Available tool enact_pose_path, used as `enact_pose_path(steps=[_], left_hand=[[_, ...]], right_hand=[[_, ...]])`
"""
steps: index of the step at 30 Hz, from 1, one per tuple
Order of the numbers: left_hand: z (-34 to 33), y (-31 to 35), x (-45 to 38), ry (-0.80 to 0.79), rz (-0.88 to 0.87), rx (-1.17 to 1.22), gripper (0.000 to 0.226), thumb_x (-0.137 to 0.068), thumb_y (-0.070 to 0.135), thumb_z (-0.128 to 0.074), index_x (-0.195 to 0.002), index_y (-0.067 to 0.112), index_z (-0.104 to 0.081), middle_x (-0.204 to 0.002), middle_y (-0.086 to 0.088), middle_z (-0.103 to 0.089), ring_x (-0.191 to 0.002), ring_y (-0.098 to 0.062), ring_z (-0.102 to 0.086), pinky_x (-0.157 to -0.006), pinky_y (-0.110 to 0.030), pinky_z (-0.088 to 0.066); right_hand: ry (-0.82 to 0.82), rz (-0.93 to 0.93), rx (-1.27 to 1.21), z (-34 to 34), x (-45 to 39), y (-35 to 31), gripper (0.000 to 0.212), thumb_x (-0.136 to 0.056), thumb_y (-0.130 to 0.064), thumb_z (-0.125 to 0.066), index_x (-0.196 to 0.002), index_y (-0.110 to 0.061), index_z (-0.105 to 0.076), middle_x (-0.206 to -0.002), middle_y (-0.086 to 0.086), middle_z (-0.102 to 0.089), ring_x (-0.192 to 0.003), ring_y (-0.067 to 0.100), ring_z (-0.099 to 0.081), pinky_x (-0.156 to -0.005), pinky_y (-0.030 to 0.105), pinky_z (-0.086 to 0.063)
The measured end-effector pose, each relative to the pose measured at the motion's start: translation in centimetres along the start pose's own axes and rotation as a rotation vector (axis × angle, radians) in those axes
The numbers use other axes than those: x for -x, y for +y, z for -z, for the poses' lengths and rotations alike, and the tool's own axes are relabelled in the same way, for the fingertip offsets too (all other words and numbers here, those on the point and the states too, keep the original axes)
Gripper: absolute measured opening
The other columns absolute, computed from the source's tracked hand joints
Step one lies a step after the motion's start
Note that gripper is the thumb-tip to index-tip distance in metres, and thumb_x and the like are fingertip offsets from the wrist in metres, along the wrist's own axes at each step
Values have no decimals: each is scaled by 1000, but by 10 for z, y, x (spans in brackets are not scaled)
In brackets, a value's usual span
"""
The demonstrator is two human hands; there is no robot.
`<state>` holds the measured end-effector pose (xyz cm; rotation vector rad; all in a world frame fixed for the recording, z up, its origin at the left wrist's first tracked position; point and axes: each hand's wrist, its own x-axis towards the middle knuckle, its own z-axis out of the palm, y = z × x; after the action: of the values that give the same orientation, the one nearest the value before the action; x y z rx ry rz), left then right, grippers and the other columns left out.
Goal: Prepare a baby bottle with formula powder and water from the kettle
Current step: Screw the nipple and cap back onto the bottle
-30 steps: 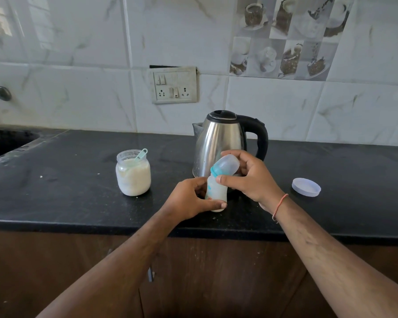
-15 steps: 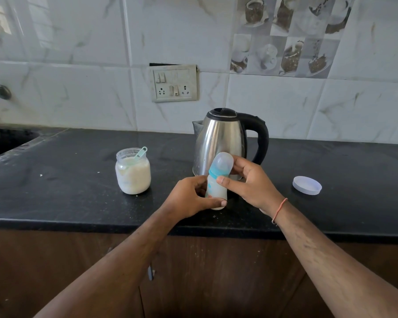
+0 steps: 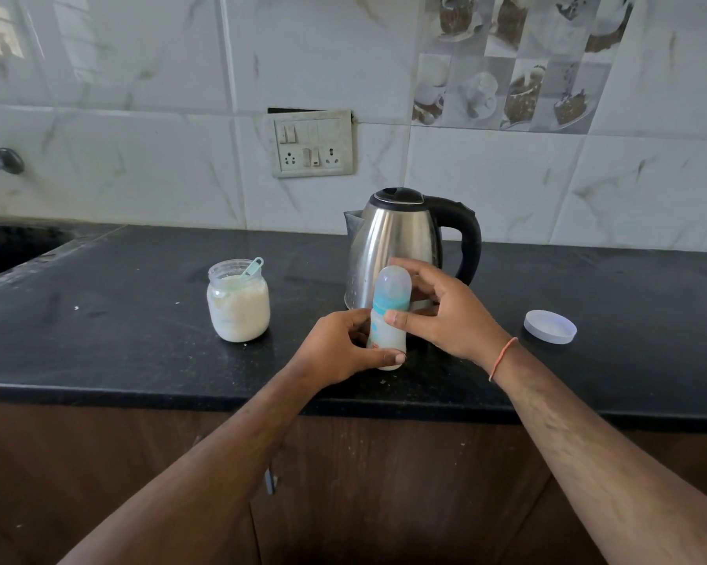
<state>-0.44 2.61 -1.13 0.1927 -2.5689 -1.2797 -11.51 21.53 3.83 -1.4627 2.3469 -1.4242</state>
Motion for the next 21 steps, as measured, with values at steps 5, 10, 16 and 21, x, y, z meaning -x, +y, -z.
enact_pose_path(steps=[5,10,16,21], left_hand=[[0,-1,-2,-3,4,-5,67,-79,49,-92,-139,32,-68,-124,15,-76,-112,-3,-71,-105,-37,-61],[-1,-1,-1,7,6,-4,68,-77,52,-93,-137,33,-69,-120,17,-76,-109,-2,-72,-100,-31,-62],[-1,-1,-1,5,5,-12,69,-78,51,-93,-139,34,-67,-120,19,-75,-109,0,-71,-98,-25,-58],[0,-2,-1,-2,3,1,71,-77,52,-93,-141,34,-66,-124,18,-75,-111,1,-71,-100,-25,-58]], right_hand=[[102,11,-18,-11,6,4,76,-87,-40,-89,-153,-48,-51,-132,-17,-67,-122,6,-66,-96,29,-62],[116,10,-27,-11,5,-1,58,-92,-47,-82,-144,-50,-58,-138,-20,-65,-121,6,-66,-99,38,-63],[159,-12,-180,-2,0,-11,46,-95,-37,-82,-138,-39,-67,-125,-15,-75,-116,12,-72,-101,43,-63],[206,-10,-277,3,-4,-16,42,-95,-31,-83,-135,-35,-69,-126,-7,-76,-115,20,-74,-99,49,-64]])
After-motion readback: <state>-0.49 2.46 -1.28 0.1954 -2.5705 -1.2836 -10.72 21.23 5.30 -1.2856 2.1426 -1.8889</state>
